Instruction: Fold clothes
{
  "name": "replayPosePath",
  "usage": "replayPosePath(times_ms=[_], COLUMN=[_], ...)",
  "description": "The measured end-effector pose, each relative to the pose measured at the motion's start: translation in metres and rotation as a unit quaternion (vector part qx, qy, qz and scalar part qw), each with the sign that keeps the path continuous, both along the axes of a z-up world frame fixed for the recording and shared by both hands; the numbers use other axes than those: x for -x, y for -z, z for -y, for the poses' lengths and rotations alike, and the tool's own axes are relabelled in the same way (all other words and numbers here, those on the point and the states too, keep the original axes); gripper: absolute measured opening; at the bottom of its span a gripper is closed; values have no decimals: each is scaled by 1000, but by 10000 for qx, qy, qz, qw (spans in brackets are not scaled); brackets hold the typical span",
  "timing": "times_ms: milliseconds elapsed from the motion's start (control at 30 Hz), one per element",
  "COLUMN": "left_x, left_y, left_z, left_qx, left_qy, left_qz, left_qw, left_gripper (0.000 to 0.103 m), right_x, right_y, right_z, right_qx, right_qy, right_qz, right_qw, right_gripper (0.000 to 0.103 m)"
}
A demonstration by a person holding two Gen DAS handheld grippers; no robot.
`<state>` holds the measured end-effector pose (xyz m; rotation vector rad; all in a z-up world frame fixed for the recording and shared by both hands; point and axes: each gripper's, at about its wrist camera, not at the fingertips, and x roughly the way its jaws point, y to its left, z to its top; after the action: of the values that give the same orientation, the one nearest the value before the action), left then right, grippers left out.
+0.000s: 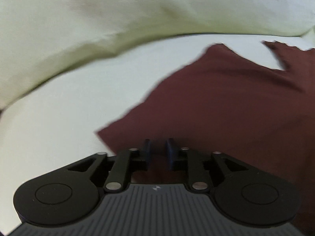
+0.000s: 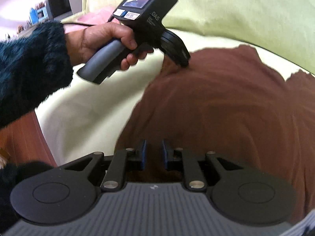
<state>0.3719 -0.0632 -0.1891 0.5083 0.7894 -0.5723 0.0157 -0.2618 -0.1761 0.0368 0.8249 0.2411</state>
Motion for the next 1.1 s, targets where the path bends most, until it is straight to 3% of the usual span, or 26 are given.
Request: replayPosePath(times_ms=[100, 267, 333, 533, 600, 833, 967, 1033, 1100], left_x=[-7, 37, 75, 163, 183, 214, 227, 234, 238], left_y=[-18, -61, -72, -66, -58, -18, -35, -44, -42], left_z=[-16, -36, -40, -33, -28, -37, -52, -52, -45], left_qx=[-40, 673, 1072, 1625, 1620, 739, 912, 1066, 958], left_qy=[-433, -301, -77, 338, 391, 205, 199, 279, 326], left_qz=[213, 217, 44, -696, -899, -1208, -1030, -843, -862], left_qw=[9988, 9970, 9942, 9837, 9819, 9897, 9903, 9903, 9911], left_gripper=[25, 25, 25, 25, 26, 27, 27, 37, 38], right_x=[11, 10, 9, 20, 22, 47, 51, 55, 54], right_y=[-7, -20, -19, -24, -24, -11, -17, -22, -21], right_z=[4, 28, 38, 68, 76, 92, 97, 97, 102], right_qx=[30, 236, 316, 476, 499, 659, 592, 563, 563], right_qy=[63, 664, 865, 1414, 1511, 1498, 1520, 1520, 1546], right_qz=[-3, 91, 32, -50, -59, -255, -146, 2, 30], right_qw=[10000, 9975, 9957, 9888, 9872, 9862, 9865, 9868, 9864], right_gripper=[16, 18, 18, 18, 18, 21, 21, 22, 24])
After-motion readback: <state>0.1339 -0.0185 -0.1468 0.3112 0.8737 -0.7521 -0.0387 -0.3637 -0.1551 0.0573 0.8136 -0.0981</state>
